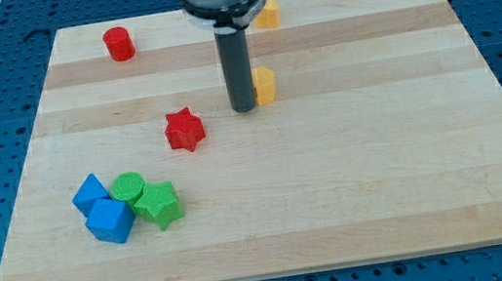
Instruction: Push the yellow hexagon towards the top right
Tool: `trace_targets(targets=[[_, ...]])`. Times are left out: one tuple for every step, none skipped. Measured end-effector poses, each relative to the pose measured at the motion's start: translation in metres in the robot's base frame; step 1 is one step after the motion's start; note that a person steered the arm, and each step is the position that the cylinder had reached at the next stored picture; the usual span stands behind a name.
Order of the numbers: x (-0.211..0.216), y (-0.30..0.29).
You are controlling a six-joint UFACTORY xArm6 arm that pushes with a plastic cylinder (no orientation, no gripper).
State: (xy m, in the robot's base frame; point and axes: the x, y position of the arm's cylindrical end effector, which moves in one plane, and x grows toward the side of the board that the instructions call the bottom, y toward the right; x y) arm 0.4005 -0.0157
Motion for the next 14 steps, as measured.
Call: trace_targets(targets=[[-0.015, 0.014], [-0.015, 0.031], [-0.023, 0.038], [-0.047, 0.041], [-0.060, 0.059], [-0.078, 0.075], [-0.102, 0.091], [-0.116, 0.114], [-0.116, 0.129], [-0.117, 0.125], [-0.139, 0.118], [-0.156, 0.123], [-0.145, 0.133], [-0.145, 0.135]])
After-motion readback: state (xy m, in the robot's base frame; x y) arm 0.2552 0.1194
